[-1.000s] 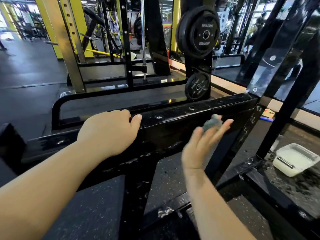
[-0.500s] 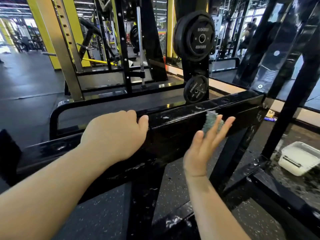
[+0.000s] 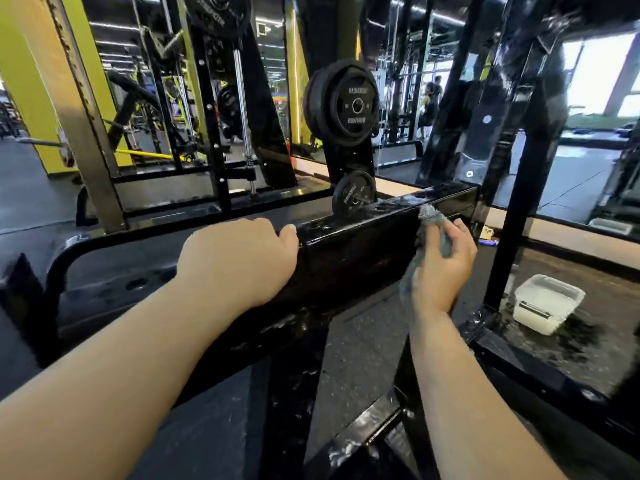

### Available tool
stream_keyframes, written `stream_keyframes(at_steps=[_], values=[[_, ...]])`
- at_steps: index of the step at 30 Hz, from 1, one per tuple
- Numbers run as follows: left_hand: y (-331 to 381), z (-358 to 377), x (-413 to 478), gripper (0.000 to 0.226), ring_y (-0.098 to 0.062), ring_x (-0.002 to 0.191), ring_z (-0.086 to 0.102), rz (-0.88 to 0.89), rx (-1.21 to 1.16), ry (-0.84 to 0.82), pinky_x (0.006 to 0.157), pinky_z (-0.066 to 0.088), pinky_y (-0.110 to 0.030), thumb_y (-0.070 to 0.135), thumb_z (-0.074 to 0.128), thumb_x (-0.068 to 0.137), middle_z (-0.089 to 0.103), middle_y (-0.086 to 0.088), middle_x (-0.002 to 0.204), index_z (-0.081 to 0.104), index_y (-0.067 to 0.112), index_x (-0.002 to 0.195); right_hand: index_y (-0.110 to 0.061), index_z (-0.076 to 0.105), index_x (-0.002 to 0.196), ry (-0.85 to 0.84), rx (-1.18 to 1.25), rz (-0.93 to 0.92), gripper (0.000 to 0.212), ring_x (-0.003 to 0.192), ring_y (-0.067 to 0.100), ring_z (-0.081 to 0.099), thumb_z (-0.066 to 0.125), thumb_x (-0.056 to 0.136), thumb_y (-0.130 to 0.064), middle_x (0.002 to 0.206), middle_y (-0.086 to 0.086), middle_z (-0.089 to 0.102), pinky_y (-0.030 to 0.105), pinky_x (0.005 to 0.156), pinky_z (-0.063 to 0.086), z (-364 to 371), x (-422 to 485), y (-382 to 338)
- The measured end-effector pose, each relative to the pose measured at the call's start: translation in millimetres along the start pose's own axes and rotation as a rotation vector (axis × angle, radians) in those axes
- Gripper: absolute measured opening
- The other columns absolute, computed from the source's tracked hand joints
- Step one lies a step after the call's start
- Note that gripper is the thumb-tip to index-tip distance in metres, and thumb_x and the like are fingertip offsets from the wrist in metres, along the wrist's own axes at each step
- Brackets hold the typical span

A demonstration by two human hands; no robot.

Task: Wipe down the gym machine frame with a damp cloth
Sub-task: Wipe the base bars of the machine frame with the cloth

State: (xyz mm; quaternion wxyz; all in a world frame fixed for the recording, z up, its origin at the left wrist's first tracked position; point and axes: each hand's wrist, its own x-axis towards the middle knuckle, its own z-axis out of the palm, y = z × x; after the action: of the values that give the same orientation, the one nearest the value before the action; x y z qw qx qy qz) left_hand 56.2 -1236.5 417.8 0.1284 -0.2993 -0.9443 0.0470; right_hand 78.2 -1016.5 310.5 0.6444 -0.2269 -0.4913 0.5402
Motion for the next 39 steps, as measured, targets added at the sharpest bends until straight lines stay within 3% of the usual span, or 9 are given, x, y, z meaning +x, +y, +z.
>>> stream_keyframes(at_steps=[2,4,10,18,23,26,29,34,39], values=[[-1,0,0,0.035,-0.029,0.102,0.056,0.020,0.000,0.024,0.086,0.048,-0.045,0.029,0.013,0.104,0.049,-0.002,0.092,0.038,0.017,0.126,-0.014,0.045,0.140,-0.040,-0.037,0.068,0.038,0.139,0.008,0.029,0.045,0.102,-0.021,0.153,0.004,0.030,-0.001,0.102,0.022,15,-7,-4],[-3,1,0,0.034,-0.028,0.101,0.055,0.024,-0.014,0.037,0.082,0.049,-0.043,0.028,0.013,0.104,0.046,-0.001,0.090,0.034,0.017,0.129,-0.022,0.019,0.151,-0.116,-0.100,-0.006,0.052,0.145,0.003,0.007,0.035,0.103,-0.034,0.160,-0.008,0.004,0.018,0.118,0.010,24,-40,-3],[-4,2,2,0.033,-0.031,0.107,0.053,-0.017,-0.079,0.054,0.080,0.048,-0.043,0.025,0.016,0.103,0.050,-0.007,0.115,0.031,0.014,0.131,-0.058,-0.013,0.141,-0.517,-0.212,-0.446,0.056,0.147,0.017,-0.017,0.021,0.097,-0.061,0.150,-0.031,-0.028,0.056,0.118,0.001,13,-127,9],[-1,-7,-9,0.036,-0.028,0.105,0.054,0.015,-0.023,0.006,0.089,0.047,-0.044,0.028,0.015,0.104,0.054,-0.005,0.114,0.040,0.019,0.127,-0.018,0.000,0.154,-0.059,-0.158,0.208,0.057,0.148,0.015,-0.005,0.025,0.106,-0.034,0.162,-0.001,-0.007,0.042,0.120,-0.001,21,-2,7],[18,2,-2,0.042,-0.025,0.115,0.049,0.054,-0.183,0.215,0.094,0.043,-0.041,0.040,0.024,0.099,0.051,-0.003,0.122,0.047,0.022,0.128,-0.055,0.007,0.146,-0.469,-0.106,-0.324,0.060,0.148,0.010,-0.004,0.037,0.101,-0.028,0.159,-0.023,-0.004,0.025,0.120,0.006,4,-102,7],[53,16,-2,0.053,-0.025,0.122,0.047,0.392,-0.314,0.474,0.102,0.037,-0.041,0.048,0.031,0.089,0.054,-0.003,0.127,0.055,0.019,0.126,-0.050,0.044,0.133,-0.650,-0.204,-0.464,0.058,0.140,0.024,0.032,0.046,0.093,-0.008,0.151,0.009,0.038,0.036,0.113,0.034,-30,-90,12],[79,27,-3,0.055,-0.015,0.132,0.035,0.683,-0.468,0.327,0.108,0.037,-0.035,0.051,0.046,0.088,0.042,0.005,0.141,0.043,0.027,0.139,-0.054,0.048,0.120,-0.827,-0.176,-0.261,0.062,0.107,0.008,0.059,0.053,0.085,-0.004,0.118,-0.009,0.065,0.025,0.089,0.050,-65,-70,-13],[94,45,8,0.049,-0.005,0.119,0.045,0.611,-0.615,0.150,0.101,0.039,-0.027,0.037,0.061,0.087,0.051,0.015,0.128,0.046,0.036,0.134,-0.015,0.056,0.102,-0.731,-0.070,0.054,0.040,0.089,0.003,0.066,0.065,0.079,0.016,0.094,-0.015,0.067,0.015,0.072,0.051,-96,-41,-37],[104,61,3,0.027,0.000,0.098,0.054,0.460,-0.830,0.155,0.085,0.040,-0.012,0.030,0.066,0.084,0.062,0.014,0.104,0.065,0.033,0.111,-0.016,0.071,0.093,-0.491,0.310,0.495,0.034,0.083,0.021,0.071,0.086,0.064,-0.029,0.098,0.011,0.073,0.026,0.064,0.057,-103,-39,-37]])
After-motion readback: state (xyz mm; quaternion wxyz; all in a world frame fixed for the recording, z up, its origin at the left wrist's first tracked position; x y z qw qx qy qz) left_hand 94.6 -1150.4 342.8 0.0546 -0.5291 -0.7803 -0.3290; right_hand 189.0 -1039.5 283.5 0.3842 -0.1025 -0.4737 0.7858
